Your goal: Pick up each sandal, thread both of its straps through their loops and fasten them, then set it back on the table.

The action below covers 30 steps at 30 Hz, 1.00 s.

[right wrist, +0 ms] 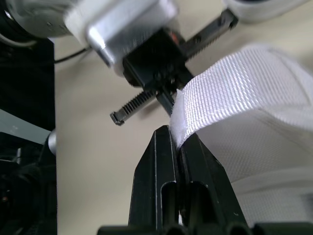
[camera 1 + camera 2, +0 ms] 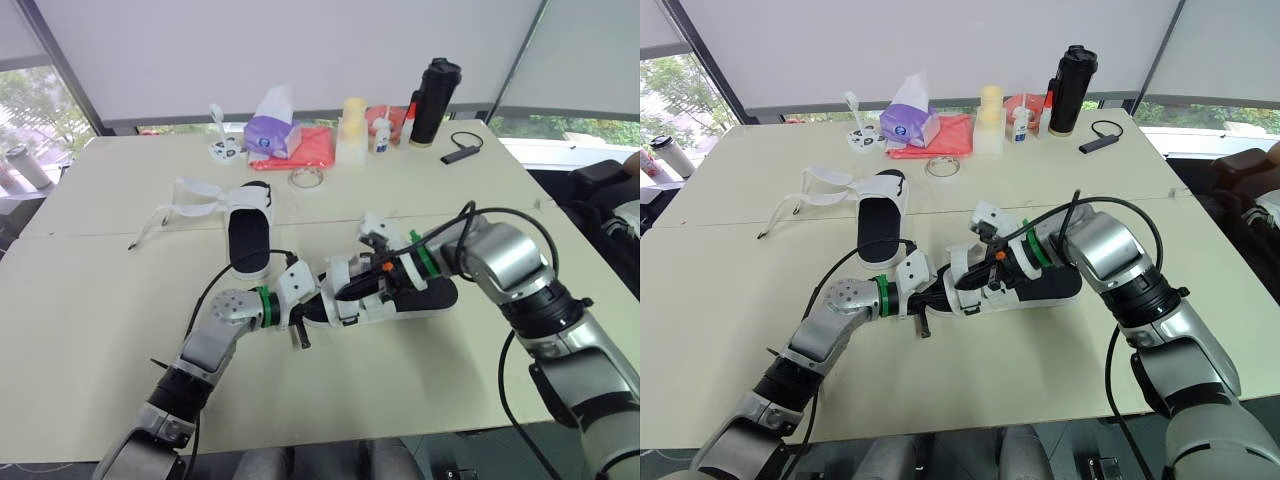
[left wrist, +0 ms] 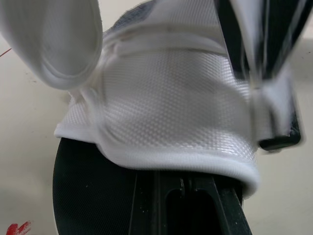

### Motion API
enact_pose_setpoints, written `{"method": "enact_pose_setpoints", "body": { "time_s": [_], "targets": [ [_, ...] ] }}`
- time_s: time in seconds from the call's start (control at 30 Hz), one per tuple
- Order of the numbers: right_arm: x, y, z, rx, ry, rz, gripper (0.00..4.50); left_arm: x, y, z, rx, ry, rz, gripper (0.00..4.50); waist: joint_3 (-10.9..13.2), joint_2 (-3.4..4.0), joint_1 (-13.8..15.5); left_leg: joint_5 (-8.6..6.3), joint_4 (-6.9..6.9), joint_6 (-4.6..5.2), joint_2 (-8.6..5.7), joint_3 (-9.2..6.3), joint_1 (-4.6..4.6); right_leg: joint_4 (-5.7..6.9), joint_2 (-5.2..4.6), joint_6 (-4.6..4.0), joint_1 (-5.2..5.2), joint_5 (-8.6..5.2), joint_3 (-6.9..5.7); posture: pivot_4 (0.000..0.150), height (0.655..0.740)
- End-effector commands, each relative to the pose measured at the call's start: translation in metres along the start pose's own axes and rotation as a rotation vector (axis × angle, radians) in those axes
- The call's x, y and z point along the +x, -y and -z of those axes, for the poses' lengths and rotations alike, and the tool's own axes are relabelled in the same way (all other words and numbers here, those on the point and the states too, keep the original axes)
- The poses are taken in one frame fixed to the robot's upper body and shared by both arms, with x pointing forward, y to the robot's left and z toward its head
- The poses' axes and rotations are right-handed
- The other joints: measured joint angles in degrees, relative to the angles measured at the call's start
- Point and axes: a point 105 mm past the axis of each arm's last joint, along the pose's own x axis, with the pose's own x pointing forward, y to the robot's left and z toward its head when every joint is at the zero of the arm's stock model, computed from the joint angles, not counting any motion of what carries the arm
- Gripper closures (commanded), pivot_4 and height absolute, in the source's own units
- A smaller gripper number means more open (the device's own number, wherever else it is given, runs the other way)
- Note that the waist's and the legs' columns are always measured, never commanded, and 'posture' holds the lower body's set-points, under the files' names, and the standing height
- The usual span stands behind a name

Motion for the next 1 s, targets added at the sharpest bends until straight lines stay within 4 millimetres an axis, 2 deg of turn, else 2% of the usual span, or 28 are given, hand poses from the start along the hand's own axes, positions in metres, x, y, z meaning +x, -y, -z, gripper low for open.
{"method": "enact_pose_setpoints", "body": {
  "time_s": [0.03, 0.37, 0.5, 0.57, 0.6, 0.7, 0.8, 1.0],
  "targets": [
    [-0.003, 0.007, -0.004, -0.073, 0.003, 0.086, 4.47, 0.002, 0.006, 0.015, -0.024, -0.055, 0.014, 4.50, 0.00, 0.00, -0.05, 0.00, 0.00, 0.00, 0.00, 0.00, 0.00, 0.00, 0.00, 0.00, 0.00, 0.00, 0.00, 0.150, 0.7400],
    [-0.006, -0.001, 0.000, -0.073, -0.003, 0.061, 4.47, 0.002, 0.006, 0.015, -0.027, -0.057, 0.012, 4.50, 0.00, 0.00, 0.01, 0.00, 0.02, 0.00, 0.00, -0.01, 0.02, 0.01, 0.00, -0.01, 0.02, 0.00, 0.00, 0.150, 0.7400],
    [-0.008, -0.005, 0.001, -0.066, -0.008, 0.040, 3.17, 0.002, 0.005, 0.015, -0.025, -0.057, 0.011, 4.50, 0.00, 0.00, 0.00, 0.00, 0.02, 0.00, 0.00, -0.01, 0.01, 0.00, 0.00, -0.02, 0.03, 0.00, 0.00, 0.150, 0.7400],
    [-0.010, -0.008, 0.001, -0.067, -0.013, 0.033, 2.03, 0.003, 0.005, 0.015, -0.026, -0.055, 0.011, 4.50, 0.00, 0.00, 0.00, 0.00, 0.01, 0.00, 0.01, -0.01, 0.02, 0.00, 0.00, -0.03, 0.03, -0.01, 0.00, 0.150, 0.7400],
    [-0.011, -0.009, 0.001, -0.067, -0.015, 0.035, 1.68, 0.003, 0.005, 0.015, -0.025, -0.054, 0.010, 4.50, 0.00, 0.00, 0.00, 0.00, 0.02, 0.00, 0.01, -0.01, 0.02, 0.00, 0.00, -0.03, 0.03, -0.01, 0.00, 0.150, 0.7400],
    [-0.027, -0.010, 0.000, -0.073, -0.020, 0.056, 0.07, 0.003, 0.004, 0.015, -0.024, -0.054, 0.009, 4.50, 0.00, 0.00, 0.18, 0.00, 0.03, 0.00, 0.01, -0.01, 0.02, 0.00, -0.01, -0.03, 0.05, -0.01, 0.00, 0.150, 0.7400],
    [-0.043, -0.021, 0.000, -0.080, -0.027, 0.050, 0.02, 0.003, 0.004, 0.015, -0.024, -0.054, 0.008, 4.50, -0.01, -0.02, 0.22, 0.00, 0.05, 0.00, 0.00, -0.01, 0.01, -0.02, -0.02, -0.09, 0.07, -0.04, 0.00, 0.150, 0.7400],
    [-0.062, -0.035, 0.000, -0.042, -0.001, 0.052, 0.02, 0.003, 0.004, 0.015, -0.024, -0.053, 0.010, 4.50, -0.01, -0.02, 0.13, 0.00, 0.04, 0.00, 0.02, 0.00, 0.01, -0.03, -0.02, -0.19, 0.05, -0.10, 0.00, 0.150, 0.7400]
  ]
}}
